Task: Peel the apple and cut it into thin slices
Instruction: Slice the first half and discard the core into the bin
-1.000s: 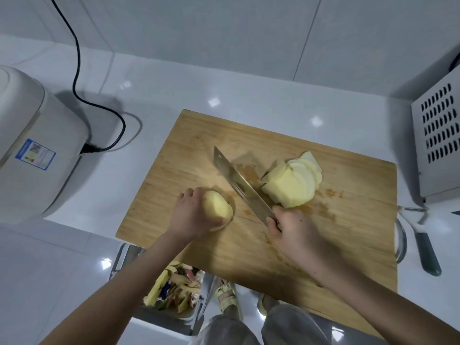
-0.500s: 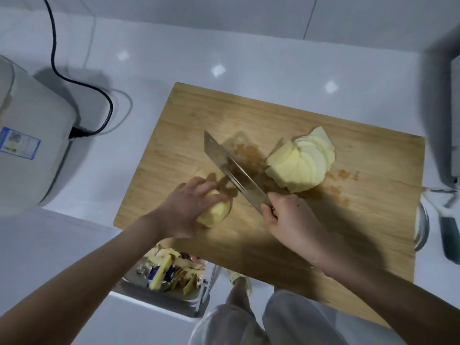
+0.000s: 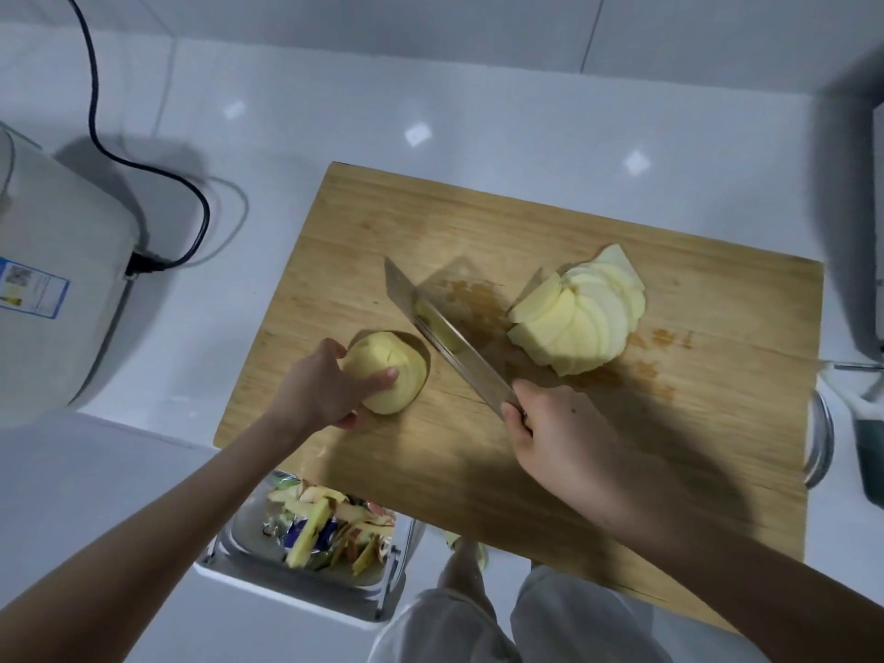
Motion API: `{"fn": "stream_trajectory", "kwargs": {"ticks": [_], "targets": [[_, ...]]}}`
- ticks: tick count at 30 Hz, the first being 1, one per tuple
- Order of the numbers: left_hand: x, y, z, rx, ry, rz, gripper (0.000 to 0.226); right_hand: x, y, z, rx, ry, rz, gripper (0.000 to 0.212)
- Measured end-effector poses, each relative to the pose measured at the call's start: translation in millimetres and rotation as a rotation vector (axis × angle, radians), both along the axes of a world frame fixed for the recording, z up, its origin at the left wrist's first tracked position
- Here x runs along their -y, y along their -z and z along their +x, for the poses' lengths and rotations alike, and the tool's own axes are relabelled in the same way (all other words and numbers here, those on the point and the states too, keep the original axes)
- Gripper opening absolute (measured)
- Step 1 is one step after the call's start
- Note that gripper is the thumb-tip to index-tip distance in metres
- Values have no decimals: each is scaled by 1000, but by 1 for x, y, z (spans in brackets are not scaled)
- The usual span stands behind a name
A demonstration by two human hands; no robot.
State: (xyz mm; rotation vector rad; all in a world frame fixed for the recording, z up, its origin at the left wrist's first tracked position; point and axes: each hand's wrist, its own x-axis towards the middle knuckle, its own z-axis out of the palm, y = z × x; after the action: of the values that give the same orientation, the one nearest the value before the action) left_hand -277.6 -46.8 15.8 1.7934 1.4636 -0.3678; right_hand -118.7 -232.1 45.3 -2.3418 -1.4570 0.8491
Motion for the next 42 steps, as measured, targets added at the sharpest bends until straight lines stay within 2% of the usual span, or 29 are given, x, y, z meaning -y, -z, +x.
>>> {"fn": "stream_trajectory", "kwargs": {"ticks": [1, 3, 6, 14, 21, 27, 31, 36, 39, 42], "targets": [[-1, 2, -4, -46, 131, 108, 81, 0, -2, -1, 10, -18, -5, 22], [-3, 6, -10, 50, 320, 322, 86, 0, -5, -3, 24, -47, -20, 19], [-6, 8, -12, 237, 479, 402, 80, -2, -8, -4, 37, -69, -47, 16], [-7, 10, -8, 258, 503, 463, 61, -7, -15, -2, 41, -141, -82, 15], [-8, 8, -8, 250, 519, 457, 71, -10, -17, -6, 85, -148, -104, 18], [-11, 8, -6, 244, 540, 466, 65, -19, -17, 2, 53, -156, -108, 17], [-13, 9, -6, 268, 542, 473, 73, -21, -21, 6, 49, -157, -106, 17], [-15, 12, -6, 280, 557, 504, 72, -24, -28, 4, 59, -159, -120, 14], [-15, 13, -6, 291, 563, 517, 73, -31, -28, 5, 74, -172, -129, 42], [-14, 14, -7, 307, 575, 540, 65, -37, -21, 4, 58, -180, -136, 46]]}}
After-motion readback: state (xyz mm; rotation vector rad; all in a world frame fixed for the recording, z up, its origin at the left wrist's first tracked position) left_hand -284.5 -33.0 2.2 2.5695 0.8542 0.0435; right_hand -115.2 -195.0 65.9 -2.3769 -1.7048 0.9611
